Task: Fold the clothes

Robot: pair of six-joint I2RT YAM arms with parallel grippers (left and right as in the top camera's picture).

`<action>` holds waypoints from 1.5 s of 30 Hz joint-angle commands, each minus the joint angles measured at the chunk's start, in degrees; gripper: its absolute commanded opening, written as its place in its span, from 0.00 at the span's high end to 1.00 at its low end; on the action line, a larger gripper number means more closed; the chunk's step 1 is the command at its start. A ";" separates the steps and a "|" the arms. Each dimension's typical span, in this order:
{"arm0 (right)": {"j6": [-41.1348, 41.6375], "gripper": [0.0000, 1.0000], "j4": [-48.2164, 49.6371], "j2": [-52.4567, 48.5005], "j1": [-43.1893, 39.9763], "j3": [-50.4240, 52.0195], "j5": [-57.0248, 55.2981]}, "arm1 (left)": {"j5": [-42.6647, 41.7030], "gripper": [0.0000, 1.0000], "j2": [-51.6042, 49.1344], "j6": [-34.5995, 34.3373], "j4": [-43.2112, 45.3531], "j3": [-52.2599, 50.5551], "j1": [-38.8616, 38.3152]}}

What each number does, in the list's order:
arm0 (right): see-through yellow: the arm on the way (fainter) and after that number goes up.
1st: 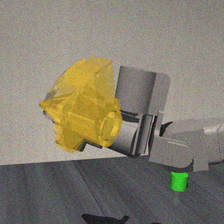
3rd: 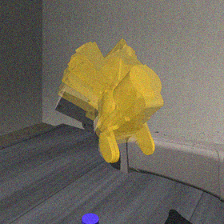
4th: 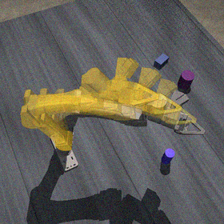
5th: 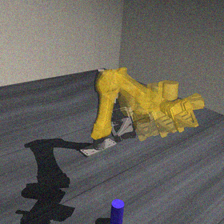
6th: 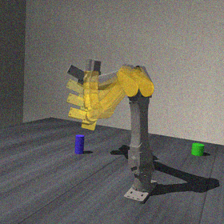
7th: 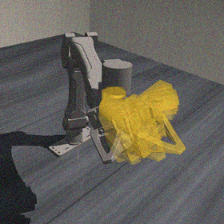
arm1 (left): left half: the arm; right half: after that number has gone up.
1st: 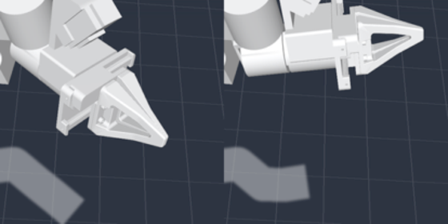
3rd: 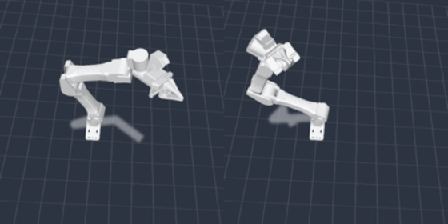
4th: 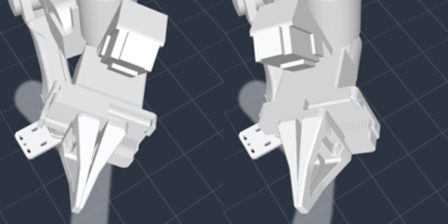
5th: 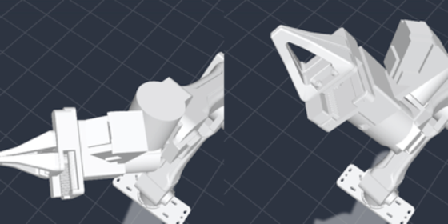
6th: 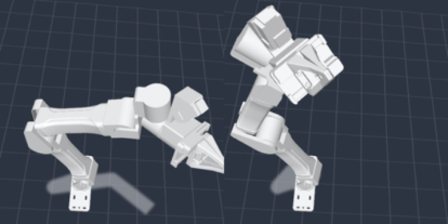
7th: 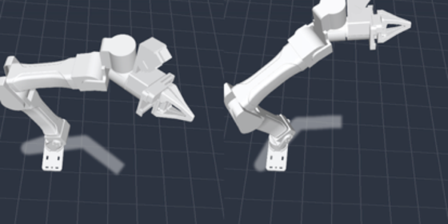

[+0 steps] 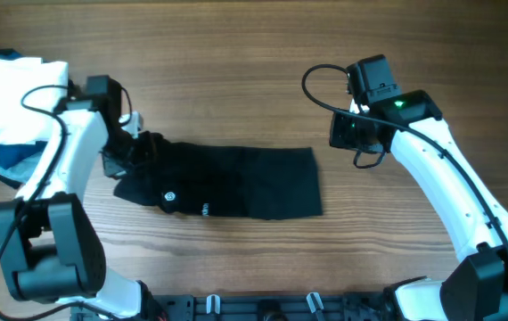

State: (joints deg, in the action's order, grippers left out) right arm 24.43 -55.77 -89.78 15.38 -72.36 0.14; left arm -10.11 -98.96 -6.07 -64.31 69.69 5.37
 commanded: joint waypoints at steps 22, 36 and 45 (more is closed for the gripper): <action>-0.44 0.53 -3.89 -0.44 -4.74 0.42 -1.81 | -9.31 0.89 -0.24 -18.86 6.67 11.06 -41.31; -5.14 0.75 0.92 -7.61 -4.13 7.78 8.96 | -9.55 0.85 -0.98 -18.86 12.68 11.06 -41.55; -4.81 0.75 9.90 -14.58 0.22 13.44 12.63 | -9.94 0.83 -0.98 -18.86 14.23 11.06 -44.37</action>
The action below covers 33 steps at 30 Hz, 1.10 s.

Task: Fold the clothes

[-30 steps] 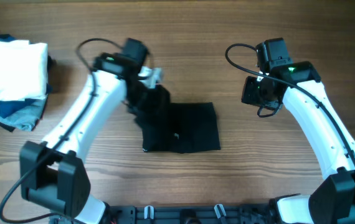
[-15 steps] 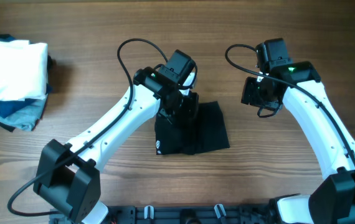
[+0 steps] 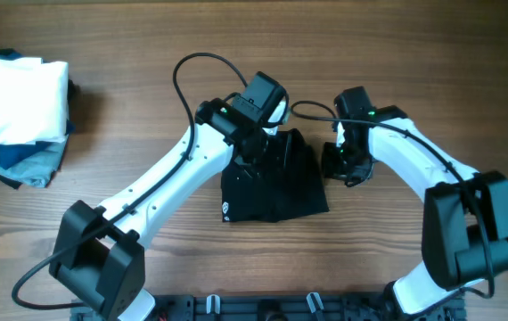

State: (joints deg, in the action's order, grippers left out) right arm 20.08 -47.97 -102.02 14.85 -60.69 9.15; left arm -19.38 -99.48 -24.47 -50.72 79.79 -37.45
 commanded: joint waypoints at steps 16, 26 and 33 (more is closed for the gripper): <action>-9.62 0.59 -3.74 5.92 -4.66 -7.26 10.97 | 13.73 0.82 -0.46 -0.42 -3.69 0.94 4.72; -20.44 0.63 -3.10 -0.66 -3.17 -2.60 23.61 | 13.73 0.79 -0.46 -0.39 -4.17 0.90 5.75; -23.12 0.73 -3.26 -0.66 -3.13 -2.58 24.39 | 13.73 0.78 -0.46 -0.39 -4.20 0.90 5.75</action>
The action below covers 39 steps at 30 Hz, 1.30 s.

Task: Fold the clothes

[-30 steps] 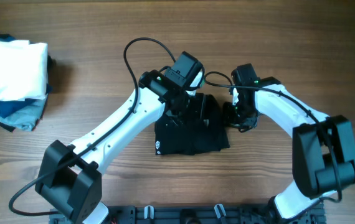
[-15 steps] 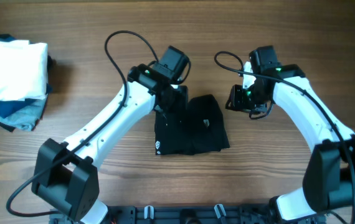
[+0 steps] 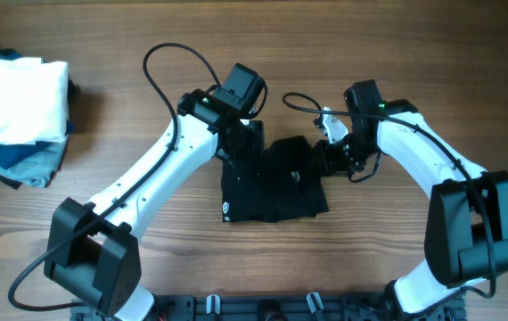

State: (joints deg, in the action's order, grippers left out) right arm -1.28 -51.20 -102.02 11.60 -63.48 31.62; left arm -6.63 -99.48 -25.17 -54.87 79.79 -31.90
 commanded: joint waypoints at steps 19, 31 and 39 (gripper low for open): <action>13.25 0.83 -2.54 -1.62 -5.99 -0.68 -25.46 | 0.98 0.77 -0.46 0.50 -0.22 0.90 0.20; 17.86 0.84 -9.03 10.01 -7.56 -9.64 -17.22 | 0.94 0.49 -2.82 7.06 17.44 0.83 0.20; 11.04 0.75 -3.93 9.90 -0.44 1.36 -5.81 | -1.44 0.50 -15.50 9.94 16.76 0.83 0.20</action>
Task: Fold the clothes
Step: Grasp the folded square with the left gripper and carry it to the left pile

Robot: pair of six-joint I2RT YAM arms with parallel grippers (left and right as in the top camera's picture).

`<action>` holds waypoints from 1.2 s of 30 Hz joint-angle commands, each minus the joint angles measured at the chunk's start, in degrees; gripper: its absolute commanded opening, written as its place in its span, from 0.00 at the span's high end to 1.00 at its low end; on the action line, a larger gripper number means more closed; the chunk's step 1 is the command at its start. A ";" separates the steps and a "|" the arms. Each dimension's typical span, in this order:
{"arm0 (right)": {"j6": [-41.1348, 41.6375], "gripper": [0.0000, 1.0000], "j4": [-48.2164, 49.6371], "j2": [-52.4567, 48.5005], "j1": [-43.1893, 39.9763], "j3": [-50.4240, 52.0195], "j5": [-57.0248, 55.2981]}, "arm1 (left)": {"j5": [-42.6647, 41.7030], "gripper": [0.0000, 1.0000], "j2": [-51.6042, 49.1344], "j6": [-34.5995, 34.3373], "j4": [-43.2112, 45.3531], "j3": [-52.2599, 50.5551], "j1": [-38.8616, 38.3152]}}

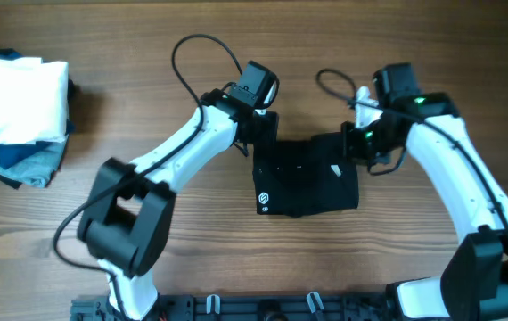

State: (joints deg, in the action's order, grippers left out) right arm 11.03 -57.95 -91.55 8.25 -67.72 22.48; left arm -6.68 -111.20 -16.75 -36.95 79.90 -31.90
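A black garment (306, 183) lies folded into a compact rectangle at the middle of the table, with a small white logo near its lower left corner and a white tag showing on top. My left gripper (259, 143) is down at its upper left corner and my right gripper (356, 148) at its upper right corner. Each seems shut on the cloth edge, though the dark fingers are hard to tell from the fabric.
A stack of folded clothes (18, 98), white on top with blue and grey beneath, sits at the far left edge. Bare wooden table (147, 250) surrounds the garment. The arm bases and a rail run along the near edge.
The folded black garment now lies further right and flatter than before. Both grippers have moved right with it and are now at its top corners.
The black garment first lay spread out long, my left gripper at its left end and the right arm off to the right. Then its left part was folded over onto the right. After that the right gripper was at its right edge, and now the bundle sits shifted right.
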 commanded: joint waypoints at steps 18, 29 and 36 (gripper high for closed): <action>6.97 0.73 22.95 -4.63 3.34 6.25 -27.63 | -8.48 0.55 -3.52 -5.79 -23.23 0.76 0.42; 7.19 0.50 13.66 13.70 3.34 3.08 -27.61 | -31.26 0.00 0.07 4.63 0.33 1.75 5.62; 8.70 0.46 10.86 14.43 3.34 3.08 -27.61 | -37.00 0.00 -9.84 10.34 4.15 1.75 5.38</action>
State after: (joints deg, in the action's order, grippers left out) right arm 18.63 -46.72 -78.04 11.62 -63.59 -4.14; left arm -40.03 -116.99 -10.02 -34.20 81.49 -26.30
